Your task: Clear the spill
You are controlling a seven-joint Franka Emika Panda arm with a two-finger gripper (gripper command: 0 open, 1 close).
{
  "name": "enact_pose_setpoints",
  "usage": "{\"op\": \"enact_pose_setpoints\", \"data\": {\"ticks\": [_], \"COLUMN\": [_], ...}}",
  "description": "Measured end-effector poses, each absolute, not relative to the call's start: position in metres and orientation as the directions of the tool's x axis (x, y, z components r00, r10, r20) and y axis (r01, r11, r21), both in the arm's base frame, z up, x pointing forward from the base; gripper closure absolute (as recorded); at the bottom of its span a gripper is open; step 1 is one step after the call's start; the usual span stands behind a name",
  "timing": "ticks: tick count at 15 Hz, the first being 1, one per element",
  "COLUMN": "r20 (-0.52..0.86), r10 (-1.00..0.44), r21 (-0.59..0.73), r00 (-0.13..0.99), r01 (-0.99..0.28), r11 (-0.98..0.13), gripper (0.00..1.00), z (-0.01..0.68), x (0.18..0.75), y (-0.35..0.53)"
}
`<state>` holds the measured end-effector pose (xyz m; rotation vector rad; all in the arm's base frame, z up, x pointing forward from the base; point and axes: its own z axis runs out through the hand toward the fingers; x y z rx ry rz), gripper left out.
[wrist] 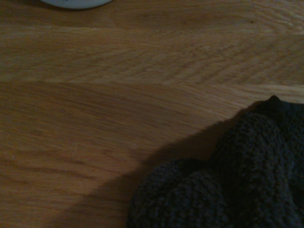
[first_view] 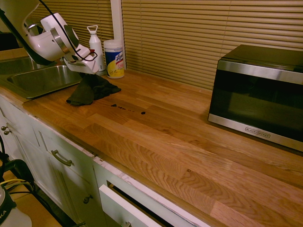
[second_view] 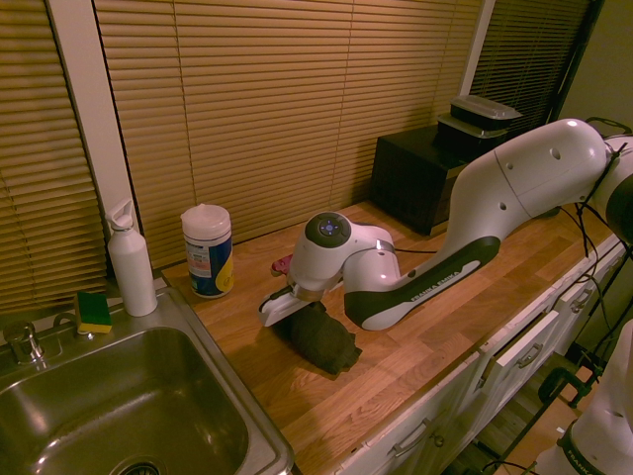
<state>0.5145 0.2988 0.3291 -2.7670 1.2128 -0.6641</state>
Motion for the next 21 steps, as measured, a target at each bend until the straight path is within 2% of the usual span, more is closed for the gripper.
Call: {"op": "enact_pose_setpoints", "data": {"ticks": [8,21], "r20": [0.351,0.347], "r10": [-0.742,-0.808], "r21": [-0.205,-0.175], "r00": [0.571,0.476], "r01": [-0.727,-0.813], "r11": [-0.655,-0.555], "gripper": [1.0,1.0], "z": [0.329,0.342], "x": [0.527,0.534], "y": [0.277,0.142]}}
